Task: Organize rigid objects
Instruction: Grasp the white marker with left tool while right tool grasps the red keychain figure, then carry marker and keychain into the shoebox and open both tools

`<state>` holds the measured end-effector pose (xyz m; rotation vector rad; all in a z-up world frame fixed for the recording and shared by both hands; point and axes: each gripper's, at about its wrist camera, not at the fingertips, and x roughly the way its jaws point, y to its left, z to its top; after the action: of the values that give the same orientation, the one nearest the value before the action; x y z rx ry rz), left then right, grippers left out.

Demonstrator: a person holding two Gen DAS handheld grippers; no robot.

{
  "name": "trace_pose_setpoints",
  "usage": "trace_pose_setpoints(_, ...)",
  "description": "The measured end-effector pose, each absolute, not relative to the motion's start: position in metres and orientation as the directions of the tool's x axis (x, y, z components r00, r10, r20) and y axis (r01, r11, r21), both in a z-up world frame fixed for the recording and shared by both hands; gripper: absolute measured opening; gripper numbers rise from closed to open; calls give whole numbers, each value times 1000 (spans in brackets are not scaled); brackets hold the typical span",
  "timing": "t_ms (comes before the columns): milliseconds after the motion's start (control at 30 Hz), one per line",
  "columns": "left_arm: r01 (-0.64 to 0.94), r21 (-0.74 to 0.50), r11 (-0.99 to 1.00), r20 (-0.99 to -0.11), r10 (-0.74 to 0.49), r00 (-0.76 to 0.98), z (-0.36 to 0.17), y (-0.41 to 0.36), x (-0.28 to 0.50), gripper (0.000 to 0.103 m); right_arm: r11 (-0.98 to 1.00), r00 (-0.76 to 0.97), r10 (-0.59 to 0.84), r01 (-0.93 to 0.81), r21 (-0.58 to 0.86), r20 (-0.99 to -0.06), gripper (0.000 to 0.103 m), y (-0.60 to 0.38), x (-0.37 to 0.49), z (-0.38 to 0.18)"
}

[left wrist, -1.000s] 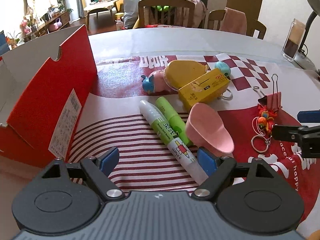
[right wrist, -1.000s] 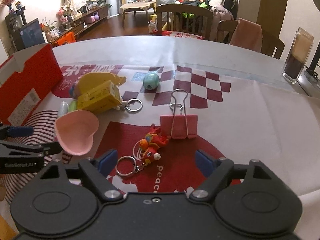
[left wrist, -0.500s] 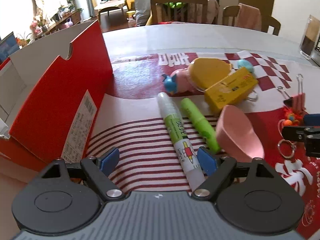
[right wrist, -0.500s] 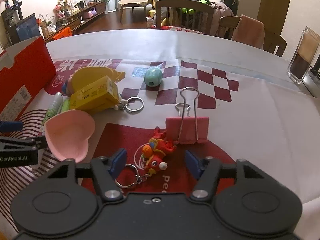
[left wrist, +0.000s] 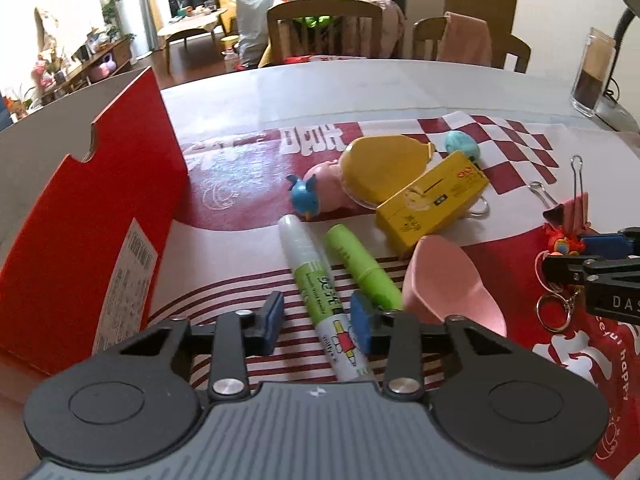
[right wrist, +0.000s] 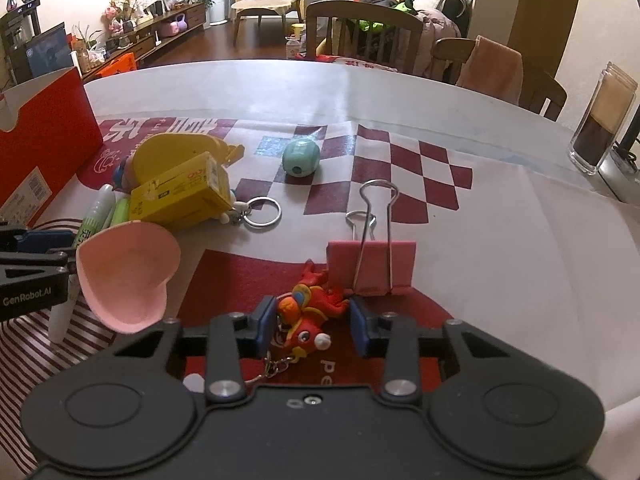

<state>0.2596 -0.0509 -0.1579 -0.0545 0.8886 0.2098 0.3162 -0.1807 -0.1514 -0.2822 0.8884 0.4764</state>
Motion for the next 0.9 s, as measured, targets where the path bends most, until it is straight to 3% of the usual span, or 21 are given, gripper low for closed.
trace_pose_setpoints(133,-166,68,984,-767,158,622,-158,-55,258,24,863,534,283,-504,-32,-797,37,-182,313,-150)
trace_pose_setpoints(367,-174,48,984,-766,148,625,-155,-49,252,17,862,524,307,-508,-2,-794,37,-189,300,-139)
trace_pose_setpoints(900,-179,-45,983,-762,81,642,-135,-30,219,17,859,524,357,-510,51,-773,37,-197,261,-98)
